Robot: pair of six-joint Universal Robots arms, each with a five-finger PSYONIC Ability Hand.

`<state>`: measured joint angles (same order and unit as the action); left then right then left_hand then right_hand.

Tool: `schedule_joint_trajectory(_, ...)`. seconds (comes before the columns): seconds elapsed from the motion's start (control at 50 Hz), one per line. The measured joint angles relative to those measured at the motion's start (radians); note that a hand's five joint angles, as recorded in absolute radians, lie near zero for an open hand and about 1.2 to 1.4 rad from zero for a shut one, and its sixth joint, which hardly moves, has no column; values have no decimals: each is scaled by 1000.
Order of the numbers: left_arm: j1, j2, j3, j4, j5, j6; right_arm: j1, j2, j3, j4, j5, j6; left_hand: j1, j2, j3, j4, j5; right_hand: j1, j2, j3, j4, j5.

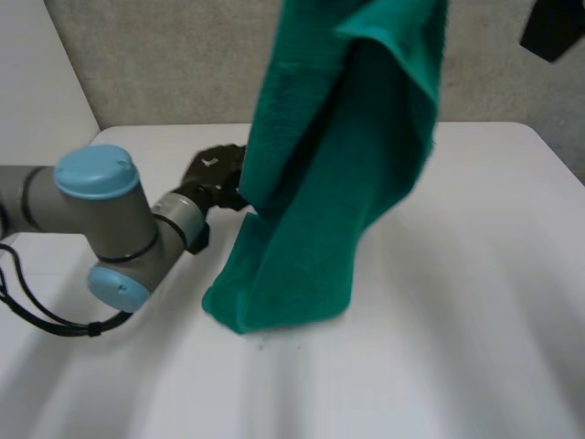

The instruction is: Fold the towel.

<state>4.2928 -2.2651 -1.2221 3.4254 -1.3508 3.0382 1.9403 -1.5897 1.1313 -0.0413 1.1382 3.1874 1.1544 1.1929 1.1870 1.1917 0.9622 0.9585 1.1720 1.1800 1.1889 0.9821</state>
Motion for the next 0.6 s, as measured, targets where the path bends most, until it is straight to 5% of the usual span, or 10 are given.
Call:
schedule_joint_trajectory(0.22, 136, 266, -140, 18, -67, 20, -134, 202, 7, 225, 40, -195, 0, 2, 3, 0, 0, 0, 0, 0, 0, 0)
schedule_joint_trajectory(0.32, 153, 347, -178, 15, -61, 35, -132, 274, 8, 299, 108, -310, 0, 2, 3, 0, 0, 0, 0, 0, 0, 0)
schedule_joint_trajectory(0.38, 154, 421, -221, 11, -55, 81, -124, 360, 11, 360, 227, -456, 0, 2, 4, 4, 0, 0, 0, 0, 0, 0)
schedule_joint_trajectory(0.54, 126, 367, -155, 55, -67, 211, -96, 454, -66, 212, 299, -505, 0, 4, 6, 5, 0, 5, 0, 0, 0, 0)
schedule_joint_trajectory(0.6, 102, 314, -28, 130, -108, 276, -82, 475, -141, 23, 308, -470, -1, 5, 7, 5, 0, 5, 0, 0, 3, 0)
